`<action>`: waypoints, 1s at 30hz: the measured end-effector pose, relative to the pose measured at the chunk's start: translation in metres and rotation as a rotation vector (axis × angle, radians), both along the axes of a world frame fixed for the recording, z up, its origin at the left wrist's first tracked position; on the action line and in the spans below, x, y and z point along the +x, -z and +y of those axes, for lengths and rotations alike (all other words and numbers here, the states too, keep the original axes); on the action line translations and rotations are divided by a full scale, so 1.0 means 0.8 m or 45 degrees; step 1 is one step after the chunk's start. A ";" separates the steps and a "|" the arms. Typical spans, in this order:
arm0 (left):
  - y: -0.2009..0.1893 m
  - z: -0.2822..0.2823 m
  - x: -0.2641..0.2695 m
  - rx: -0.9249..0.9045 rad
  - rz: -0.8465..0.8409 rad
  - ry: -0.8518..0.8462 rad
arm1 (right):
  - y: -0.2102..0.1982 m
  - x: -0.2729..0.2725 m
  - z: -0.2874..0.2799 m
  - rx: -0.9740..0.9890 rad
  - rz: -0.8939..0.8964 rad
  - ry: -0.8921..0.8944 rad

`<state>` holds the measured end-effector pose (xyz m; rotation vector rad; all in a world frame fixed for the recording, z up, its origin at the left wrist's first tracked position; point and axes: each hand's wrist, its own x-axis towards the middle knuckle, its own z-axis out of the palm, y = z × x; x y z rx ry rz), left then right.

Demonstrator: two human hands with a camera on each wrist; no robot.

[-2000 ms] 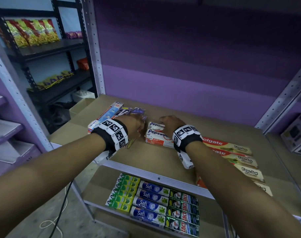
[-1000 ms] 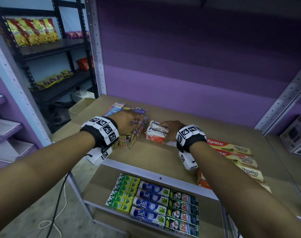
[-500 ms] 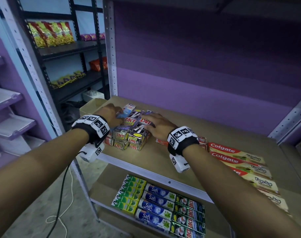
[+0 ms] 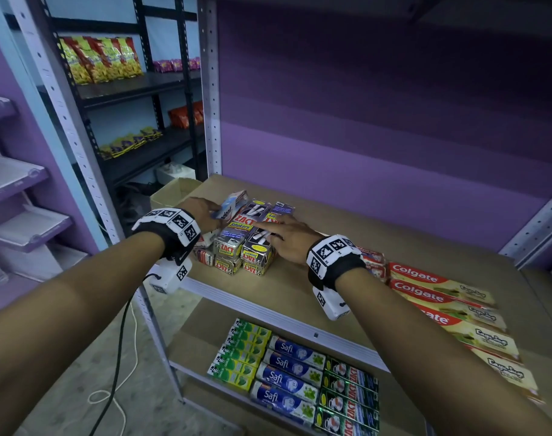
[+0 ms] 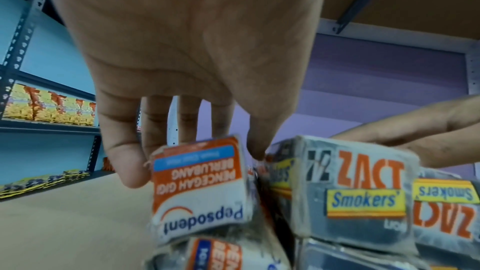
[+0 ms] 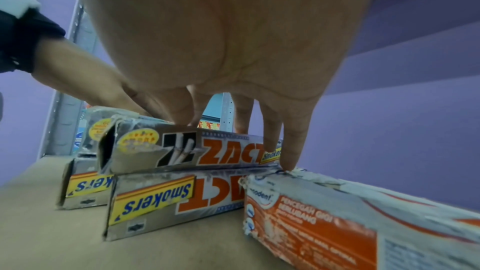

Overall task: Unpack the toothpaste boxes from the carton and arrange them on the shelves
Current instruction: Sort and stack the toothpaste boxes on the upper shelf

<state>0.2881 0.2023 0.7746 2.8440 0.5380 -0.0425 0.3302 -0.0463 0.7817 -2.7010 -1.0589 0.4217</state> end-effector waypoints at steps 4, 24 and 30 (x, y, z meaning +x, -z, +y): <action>-0.001 0.014 -0.003 -0.267 -0.065 -0.136 | 0.001 -0.001 0.000 0.016 0.023 0.015; -0.084 -0.061 -0.029 -1.588 -0.313 0.047 | -0.044 0.030 -0.041 0.513 -0.554 0.136; -0.087 -0.106 -0.028 -1.705 -0.040 0.277 | -0.056 0.028 -0.087 0.393 -0.708 0.057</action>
